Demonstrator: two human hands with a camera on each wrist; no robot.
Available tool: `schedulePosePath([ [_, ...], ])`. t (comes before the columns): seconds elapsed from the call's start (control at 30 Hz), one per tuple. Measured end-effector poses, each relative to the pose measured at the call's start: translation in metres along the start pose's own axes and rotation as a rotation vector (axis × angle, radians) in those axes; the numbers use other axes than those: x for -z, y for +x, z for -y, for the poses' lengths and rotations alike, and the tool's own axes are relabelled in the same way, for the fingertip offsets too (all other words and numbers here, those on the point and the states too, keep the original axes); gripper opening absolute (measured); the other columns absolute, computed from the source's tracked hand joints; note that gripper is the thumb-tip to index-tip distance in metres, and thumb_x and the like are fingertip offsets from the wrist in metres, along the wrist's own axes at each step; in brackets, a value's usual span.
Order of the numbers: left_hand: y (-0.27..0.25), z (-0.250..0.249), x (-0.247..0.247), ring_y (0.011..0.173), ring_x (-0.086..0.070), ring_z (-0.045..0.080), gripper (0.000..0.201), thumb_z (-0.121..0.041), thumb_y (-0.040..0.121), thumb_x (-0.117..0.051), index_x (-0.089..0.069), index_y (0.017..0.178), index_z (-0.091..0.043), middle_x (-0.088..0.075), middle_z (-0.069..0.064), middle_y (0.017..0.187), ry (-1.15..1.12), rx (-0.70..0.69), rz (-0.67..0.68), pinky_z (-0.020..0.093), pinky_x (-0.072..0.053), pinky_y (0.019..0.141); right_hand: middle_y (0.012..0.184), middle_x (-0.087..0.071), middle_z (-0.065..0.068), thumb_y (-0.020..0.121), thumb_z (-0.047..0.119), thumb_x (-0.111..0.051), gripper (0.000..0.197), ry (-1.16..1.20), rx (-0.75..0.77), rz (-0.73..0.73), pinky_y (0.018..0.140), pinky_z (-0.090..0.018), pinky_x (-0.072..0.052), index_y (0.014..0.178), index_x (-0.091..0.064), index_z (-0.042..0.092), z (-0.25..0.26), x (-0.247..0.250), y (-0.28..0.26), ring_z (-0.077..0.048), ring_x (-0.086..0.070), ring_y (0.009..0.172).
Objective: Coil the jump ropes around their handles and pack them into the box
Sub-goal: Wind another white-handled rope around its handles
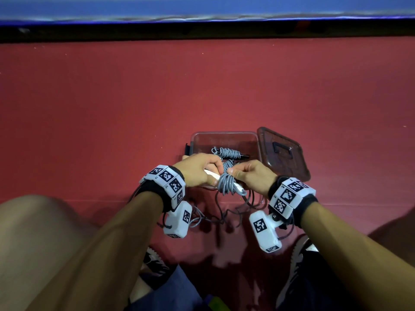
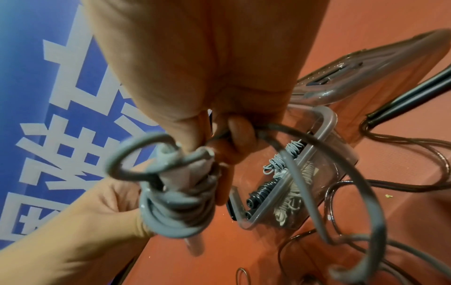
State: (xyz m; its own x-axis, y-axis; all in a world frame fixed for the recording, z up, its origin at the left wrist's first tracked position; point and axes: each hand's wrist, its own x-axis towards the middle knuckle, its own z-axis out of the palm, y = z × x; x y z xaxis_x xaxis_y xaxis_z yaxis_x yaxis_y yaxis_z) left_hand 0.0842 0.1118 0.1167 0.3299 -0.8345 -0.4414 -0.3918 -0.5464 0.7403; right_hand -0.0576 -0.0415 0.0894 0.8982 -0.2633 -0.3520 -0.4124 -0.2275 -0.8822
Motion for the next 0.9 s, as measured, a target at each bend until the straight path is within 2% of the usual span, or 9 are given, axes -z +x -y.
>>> schedulePosePath([
  [0.13,0.006,0.012,0.000,0.103,-0.054,0.012,0.022,-0.033,0.086,-0.077,-0.063,0.103,-0.035,-0.065,-0.012,0.106,0.184,-0.002,-0.130,0.037,-0.039,0.097,0.050,-0.050,0.008,0.100,0.019,-0.060,0.033,0.025,-0.035,-0.104,0.048,-0.018,-0.035,0.075,-0.069,-0.001,-0.002,0.001,0.004,-0.003,-0.039,0.043],
  [0.23,0.008,0.018,-0.004,0.110,-0.038,0.015,0.030,-0.040,0.087,-0.074,-0.059,0.113,-0.039,-0.046,-0.009,0.114,0.261,0.050,-0.228,0.036,-0.031,0.096,0.051,-0.053,0.007,0.100,0.017,-0.059,0.031,0.072,-0.048,-0.153,0.047,-0.016,-0.036,0.075,-0.069,0.002,-0.003,0.000,0.004,-0.002,-0.041,0.043],
  [0.3,0.007,0.016,-0.005,0.098,-0.047,0.015,0.033,-0.032,0.087,-0.075,-0.059,0.116,-0.033,-0.047,-0.004,0.106,0.143,0.013,-0.248,0.032,-0.039,0.091,0.047,-0.055,0.012,0.100,0.015,-0.059,0.029,0.083,-0.037,-0.176,0.048,-0.015,-0.039,0.074,-0.069,0.007,-0.003,-0.001,0.004,0.001,-0.044,0.042],
  [0.4,0.009,0.007,-0.007,0.065,-0.061,0.008,0.029,-0.015,0.090,-0.072,-0.055,0.112,-0.023,-0.070,0.001,0.083,0.019,0.000,-0.249,0.028,-0.051,0.069,0.048,-0.060,0.015,0.098,0.019,-0.062,0.022,0.019,-0.024,-0.255,0.049,-0.012,-0.040,0.079,-0.073,0.015,-0.002,0.000,0.007,0.004,-0.051,0.042],
  [0.57,0.013,0.001,-0.013,0.059,-0.069,0.019,0.005,-0.009,0.097,-0.059,-0.060,0.094,-0.013,-0.073,0.013,0.070,-0.179,0.094,-0.270,0.033,-0.055,0.066,0.071,-0.073,0.010,0.094,0.031,-0.066,0.024,-0.095,0.012,-0.349,0.072,-0.030,-0.054,0.071,-0.073,0.029,-0.004,0.000,0.013,-0.011,-0.068,0.071],
  [0.67,0.013,-0.003,-0.015,0.056,-0.067,0.013,0.014,-0.010,0.100,-0.054,-0.066,0.091,-0.008,-0.070,0.012,0.074,-0.350,0.127,-0.234,0.030,-0.058,0.066,0.075,-0.073,0.010,0.094,0.031,-0.067,0.021,-0.144,0.004,-0.368,0.077,-0.028,-0.052,0.074,-0.073,0.028,-0.001,0.001,0.012,-0.012,-0.068,0.078],
  [0.73,0.012,-0.007,-0.017,0.060,-0.067,0.009,0.015,-0.022,0.099,-0.061,-0.067,0.098,-0.008,-0.068,0.007,0.078,-0.398,0.133,-0.188,0.024,-0.059,0.067,0.075,-0.072,0.010,0.094,0.029,-0.067,0.020,-0.183,0.004,-0.377,0.074,-0.025,-0.050,0.077,-0.074,0.024,0.001,0.002,0.008,-0.011,-0.068,0.078],
  [0.8,0.009,-0.009,-0.019,0.065,-0.064,0.005,0.034,-0.039,0.089,-0.076,-0.064,0.104,-0.012,-0.069,-0.002,0.081,-0.291,0.111,-0.164,0.017,-0.053,0.063,0.074,-0.073,0.009,0.094,0.027,-0.067,0.019,-0.183,0.007,-0.359,0.069,-0.021,-0.050,0.077,-0.075,0.022,0.003,0.001,0.005,-0.009,-0.069,0.076],
  [0.9,0.008,-0.003,-0.019,0.076,-0.065,0.003,0.062,-0.046,0.070,-0.090,-0.058,0.114,-0.017,-0.070,-0.005,0.092,-0.120,0.107,-0.194,0.015,-0.049,0.066,0.073,-0.074,0.005,0.092,0.028,-0.070,0.018,-0.172,0.022,-0.322,0.064,-0.014,-0.049,0.075,-0.075,0.022,0.006,-0.004,0.003,-0.011,-0.070,0.074],
])
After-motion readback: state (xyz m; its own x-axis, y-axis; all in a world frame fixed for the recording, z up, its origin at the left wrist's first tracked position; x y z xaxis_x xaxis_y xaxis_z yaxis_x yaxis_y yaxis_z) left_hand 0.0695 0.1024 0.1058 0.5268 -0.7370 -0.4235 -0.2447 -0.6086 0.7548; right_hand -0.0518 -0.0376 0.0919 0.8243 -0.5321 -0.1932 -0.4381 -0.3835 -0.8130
